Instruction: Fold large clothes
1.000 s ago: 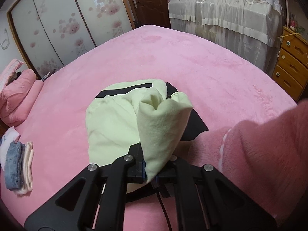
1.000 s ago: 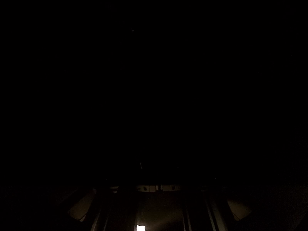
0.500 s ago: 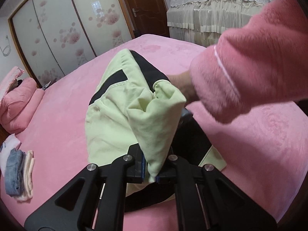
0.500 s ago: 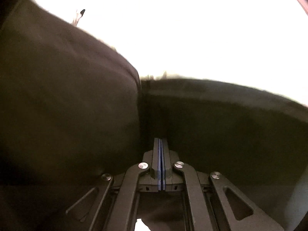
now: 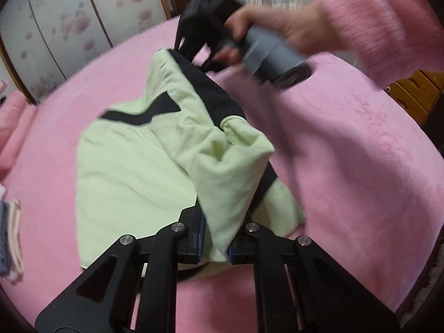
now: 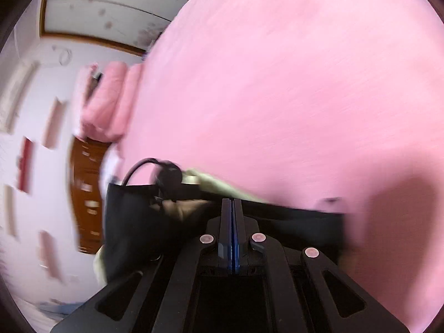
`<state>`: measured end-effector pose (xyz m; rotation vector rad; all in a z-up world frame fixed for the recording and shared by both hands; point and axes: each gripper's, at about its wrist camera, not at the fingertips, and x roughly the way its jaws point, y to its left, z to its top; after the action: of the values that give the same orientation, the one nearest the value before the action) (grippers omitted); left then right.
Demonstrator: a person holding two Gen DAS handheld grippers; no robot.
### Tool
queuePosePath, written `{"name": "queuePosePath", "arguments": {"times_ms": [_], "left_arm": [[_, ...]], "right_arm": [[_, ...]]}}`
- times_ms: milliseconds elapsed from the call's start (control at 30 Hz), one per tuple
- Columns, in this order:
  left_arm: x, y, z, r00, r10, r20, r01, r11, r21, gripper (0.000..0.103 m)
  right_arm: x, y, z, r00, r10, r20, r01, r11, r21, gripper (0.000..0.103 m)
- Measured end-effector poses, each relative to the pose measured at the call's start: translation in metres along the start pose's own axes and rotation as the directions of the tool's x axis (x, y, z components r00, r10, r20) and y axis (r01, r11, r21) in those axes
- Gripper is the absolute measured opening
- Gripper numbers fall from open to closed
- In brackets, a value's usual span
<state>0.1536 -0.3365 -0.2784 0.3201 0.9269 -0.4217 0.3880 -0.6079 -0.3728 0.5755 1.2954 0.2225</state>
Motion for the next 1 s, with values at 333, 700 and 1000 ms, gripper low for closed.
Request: {"name": "queuePosePath", "arguments": {"times_ms": [333,700,1000], "left_arm": [[0.001,0.036,-0.05,0.948,-0.218,-0.231,0.17,0.962,-0.212,0.033],[0.001,0.148,-0.02,0.956,-0.109,-0.271,-0.006,0.92,-0.391,0.058],[0.043,0.172,-0.018,0.924,-0.1,-0.368,-0.073,0.9,-0.429,0.058]], "right_arm": [[-0.138,0.033,-0.128,0.988,-0.096,0.123,0.107,0.99,-0.09,0.021],[-0.107,0.063,-0.305,0.982,-0.189,-0.011,0.189,0.982,0.019,0.065],[-0.145,0.037,-0.328,0.965,-0.254,0.063,0.252,0.967,0.039,0.04]]}}
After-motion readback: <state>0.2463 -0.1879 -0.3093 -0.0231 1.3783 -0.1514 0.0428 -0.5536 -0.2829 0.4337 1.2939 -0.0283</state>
